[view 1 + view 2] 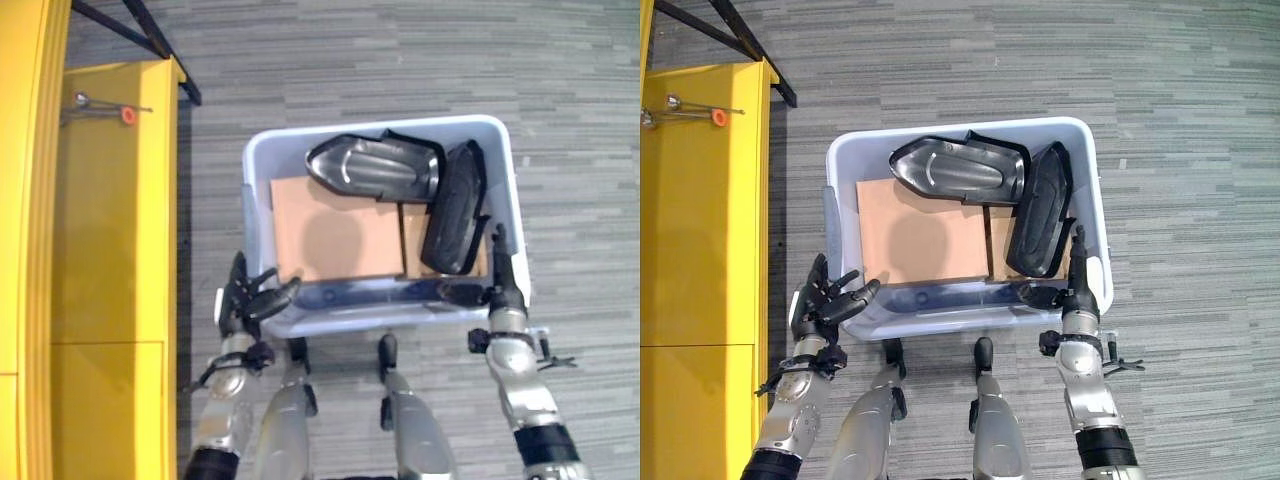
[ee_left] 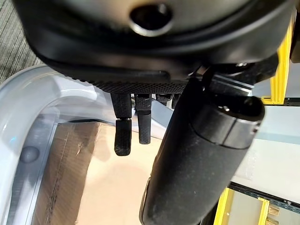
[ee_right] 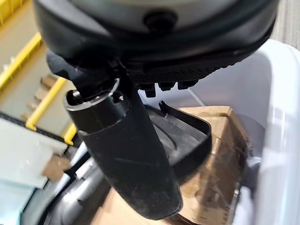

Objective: Move parts from the plastic box to the shelf.

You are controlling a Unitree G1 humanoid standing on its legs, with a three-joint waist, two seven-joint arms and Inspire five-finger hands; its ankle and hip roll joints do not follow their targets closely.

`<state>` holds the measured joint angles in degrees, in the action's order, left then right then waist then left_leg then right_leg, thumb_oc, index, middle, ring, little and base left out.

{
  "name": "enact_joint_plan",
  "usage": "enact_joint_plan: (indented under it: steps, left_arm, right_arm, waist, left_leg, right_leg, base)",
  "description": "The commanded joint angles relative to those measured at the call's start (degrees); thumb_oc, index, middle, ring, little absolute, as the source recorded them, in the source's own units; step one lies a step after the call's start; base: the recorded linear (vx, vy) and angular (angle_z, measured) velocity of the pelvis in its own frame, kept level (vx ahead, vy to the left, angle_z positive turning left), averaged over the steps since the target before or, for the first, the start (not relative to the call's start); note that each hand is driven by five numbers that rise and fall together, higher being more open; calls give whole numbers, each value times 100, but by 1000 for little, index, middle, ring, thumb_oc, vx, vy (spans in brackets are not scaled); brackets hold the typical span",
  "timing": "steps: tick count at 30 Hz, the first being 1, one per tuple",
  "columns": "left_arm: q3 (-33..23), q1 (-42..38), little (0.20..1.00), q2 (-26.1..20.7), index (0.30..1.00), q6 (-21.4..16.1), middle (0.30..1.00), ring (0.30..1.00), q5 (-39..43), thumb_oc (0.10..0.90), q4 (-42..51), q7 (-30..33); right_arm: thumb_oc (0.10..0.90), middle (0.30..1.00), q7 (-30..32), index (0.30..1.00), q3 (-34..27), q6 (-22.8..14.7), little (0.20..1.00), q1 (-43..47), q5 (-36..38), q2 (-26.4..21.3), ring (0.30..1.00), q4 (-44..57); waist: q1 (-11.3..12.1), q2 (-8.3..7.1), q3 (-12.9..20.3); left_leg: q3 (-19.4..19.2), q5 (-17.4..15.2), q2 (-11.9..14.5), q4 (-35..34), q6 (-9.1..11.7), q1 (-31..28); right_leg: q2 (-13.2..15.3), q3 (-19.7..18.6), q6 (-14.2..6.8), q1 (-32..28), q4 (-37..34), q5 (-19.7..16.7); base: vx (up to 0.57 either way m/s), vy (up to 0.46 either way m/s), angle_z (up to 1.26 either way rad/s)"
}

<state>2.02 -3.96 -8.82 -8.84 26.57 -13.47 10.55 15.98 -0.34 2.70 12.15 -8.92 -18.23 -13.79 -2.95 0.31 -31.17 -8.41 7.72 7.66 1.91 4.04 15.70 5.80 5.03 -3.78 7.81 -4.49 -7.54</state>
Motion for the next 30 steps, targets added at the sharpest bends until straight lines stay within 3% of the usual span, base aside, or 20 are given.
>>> enact_joint_plan:
  steps: [1,9,19,30]
  left_arm:
    - [290,337,1000,174,1000,160,1000,1000,-129,900,-94,-251]
    - [432,352,1000,175,1000,141,1000,1000,-114,900,-49,-233]
    - [767,348,1000,199,1000,130,1000,1000,-51,900,-36,-291]
    - [1122,230,1000,267,1000,138,1000,1000,-23,900,-31,-372]
  right_arm:
    - [900,1000,110,1000,-179,-458,1000,335,-171,-444,1000,606]
    - [900,1000,242,1000,79,-422,1000,743,-474,-672,1000,242]
    - [900,1000,471,1000,633,-408,1000,1681,-545,-733,1000,-1006]
    - [900,1000,625,1000,1132,-431,1000,2721,-7,-379,1000,-3145]
  waist:
    - [-119,59,138]
    - [-76,180,138]
    - [0,465,138]
    - [167,1013,138]
  left_leg:
    - [465,-390,600,642,754,-345]
    - [484,-383,562,714,744,-167]
    - [532,-419,475,1233,781,297]
    - [539,-403,393,1383,749,722]
  right_leg:
    - [459,127,26,-8,739,-102]
    - [479,124,26,186,835,-110]
    - [564,64,-17,633,1274,-132]
    - [661,-3,-16,1080,1473,-110]
  base:
    - [0,0,0]
    - [0,0,0]
    - [-2,5,0]
    - [-4,25,-1]
